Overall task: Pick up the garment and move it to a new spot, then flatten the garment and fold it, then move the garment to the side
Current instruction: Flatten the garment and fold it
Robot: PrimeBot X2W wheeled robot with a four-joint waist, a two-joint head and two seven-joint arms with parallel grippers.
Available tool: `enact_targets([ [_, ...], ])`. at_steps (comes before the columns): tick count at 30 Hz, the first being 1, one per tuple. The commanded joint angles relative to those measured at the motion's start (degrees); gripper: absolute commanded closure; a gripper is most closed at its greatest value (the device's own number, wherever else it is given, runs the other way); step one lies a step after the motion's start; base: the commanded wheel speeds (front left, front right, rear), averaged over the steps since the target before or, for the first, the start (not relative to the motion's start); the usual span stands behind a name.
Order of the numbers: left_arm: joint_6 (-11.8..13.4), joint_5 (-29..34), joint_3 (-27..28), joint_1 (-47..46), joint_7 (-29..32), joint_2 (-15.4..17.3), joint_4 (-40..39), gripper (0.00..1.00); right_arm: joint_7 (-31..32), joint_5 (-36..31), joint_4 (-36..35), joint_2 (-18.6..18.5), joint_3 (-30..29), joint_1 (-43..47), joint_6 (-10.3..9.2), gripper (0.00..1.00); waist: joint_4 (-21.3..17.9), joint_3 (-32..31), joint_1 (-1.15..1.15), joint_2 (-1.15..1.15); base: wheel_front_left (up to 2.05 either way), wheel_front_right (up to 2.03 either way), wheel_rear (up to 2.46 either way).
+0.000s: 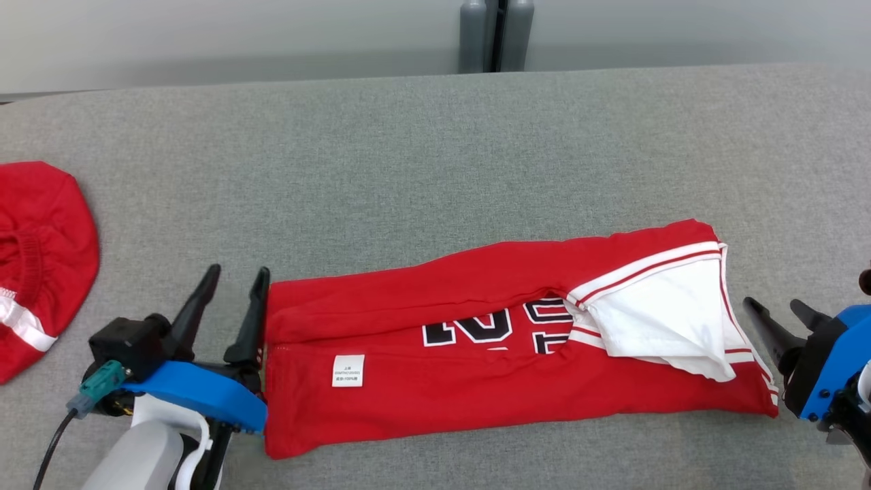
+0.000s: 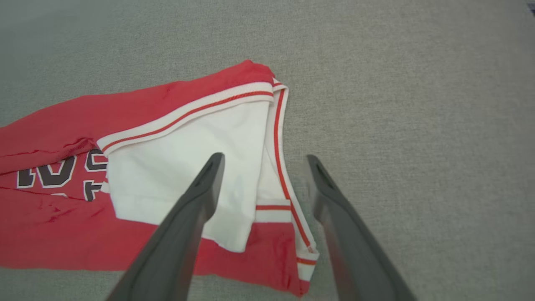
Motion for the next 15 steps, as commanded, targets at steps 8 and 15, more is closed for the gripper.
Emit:
enact_targets([
  [8, 2.8, 2.4, 5.2, -1.9, -1.2, -3.1, -0.6, 0.00, -0.5, -6.6, 5.7, 4.2, -3.2, -4.9, 0.03, 0.00, 0.9, -0.5, 0.00, 0.00, 0.00, 0.00, 0.00],
  [15, 2.5, 4.4, 6.6, -3.8, -1.3, -4.2, -0.1, 0.00, -2.1, -11.7, 17.3, 6.7, -5.6, -11.2, 0.03, 0.00, 1.6, 0.3, 0.00, 0.00, 0.00, 0.00, 0.00],
])
